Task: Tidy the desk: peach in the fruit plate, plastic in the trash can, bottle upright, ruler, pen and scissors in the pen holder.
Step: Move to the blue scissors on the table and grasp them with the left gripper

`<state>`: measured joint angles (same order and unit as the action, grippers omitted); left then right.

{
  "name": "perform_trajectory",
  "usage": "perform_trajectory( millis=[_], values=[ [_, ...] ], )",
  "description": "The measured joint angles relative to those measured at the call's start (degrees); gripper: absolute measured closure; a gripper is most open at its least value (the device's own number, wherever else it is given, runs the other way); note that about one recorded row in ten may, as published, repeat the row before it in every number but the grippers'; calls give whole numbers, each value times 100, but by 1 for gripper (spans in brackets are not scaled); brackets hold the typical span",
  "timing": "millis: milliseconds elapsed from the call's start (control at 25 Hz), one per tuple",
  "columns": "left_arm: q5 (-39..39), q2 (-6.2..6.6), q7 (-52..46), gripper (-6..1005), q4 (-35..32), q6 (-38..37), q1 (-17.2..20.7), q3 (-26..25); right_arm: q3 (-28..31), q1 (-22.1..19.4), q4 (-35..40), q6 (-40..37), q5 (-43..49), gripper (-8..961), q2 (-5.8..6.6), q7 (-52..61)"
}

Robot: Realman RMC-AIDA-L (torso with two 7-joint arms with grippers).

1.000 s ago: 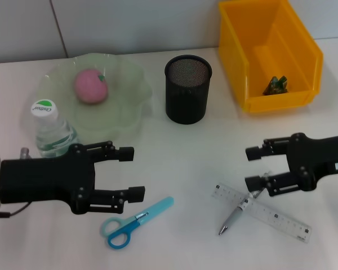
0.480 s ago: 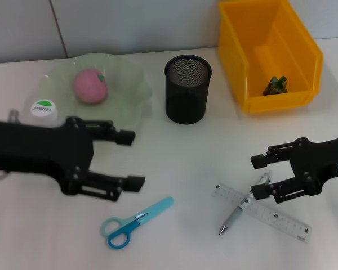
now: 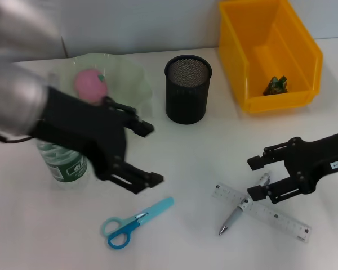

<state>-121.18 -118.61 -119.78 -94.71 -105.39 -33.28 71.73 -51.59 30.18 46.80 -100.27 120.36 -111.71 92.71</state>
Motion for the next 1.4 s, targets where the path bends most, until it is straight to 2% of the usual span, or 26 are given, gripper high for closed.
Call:
perform_trajectory(
  millis=[40, 80, 120, 160, 200, 320, 440, 560, 640, 720, 920, 1080, 1400],
  values=[
    [-322, -18, -307, 136, -8, 35, -253, 321, 4, 68, 0, 2, 89, 178, -5, 23],
    [-322, -18, -307, 136, -8, 35, -253, 321, 8, 111, 0, 5, 159, 178, -8, 36],
    [-605, -32, -615, 136, 22, 51, -481, 580, 10, 163, 2, 13, 213, 178, -12, 44],
    [-605, -32, -615, 136, 22, 51, -481, 580, 10, 201, 4, 27, 243, 178, -14, 47],
    [-1126, -47, -1199, 136, 148, 35, -891, 1097, 11, 227, 6, 45, 245, 178, -15, 46],
    [-1396, -48, -1515, 135, 240, 26, -1076, 1439, 13, 299, 7, 104, 245, 178, -6, 33],
    [-1396, -48, -1515, 135, 240, 26, -1076, 1439, 15, 356, 32, 156, 240, 178, -5, -15],
    [-1632, -55, -1891, 135, 428, 112, -1262, 1921, 2, 373, 137, 205, 240, 178, -30, -54],
    [-1632, -55, -1891, 136, 428, 112, -1262, 1921, -1, 373, 207, 190, 240, 178, -44, -94],
    [-1817, -57, -2042, 136, 574, 368, -1317, 2327, 9, 374, 256, 151, 237, 178, -50, -147],
    [-1823, -57, -2032, 136, 804, 656, -1319, 2520, 11, 334, 322, 70, 203, 178, -61, -316],
    [-1822, -57, -2040, 136, 1015, 778, -1351, 2663, -27, 358, 342, 25, 210, 178, -115, -407],
    [-1615, -57, -2258, 135, 1862, 1279, -1553, 2953, -38, 392, 503, -51, 202, 178, -164, -546]
  ],
)
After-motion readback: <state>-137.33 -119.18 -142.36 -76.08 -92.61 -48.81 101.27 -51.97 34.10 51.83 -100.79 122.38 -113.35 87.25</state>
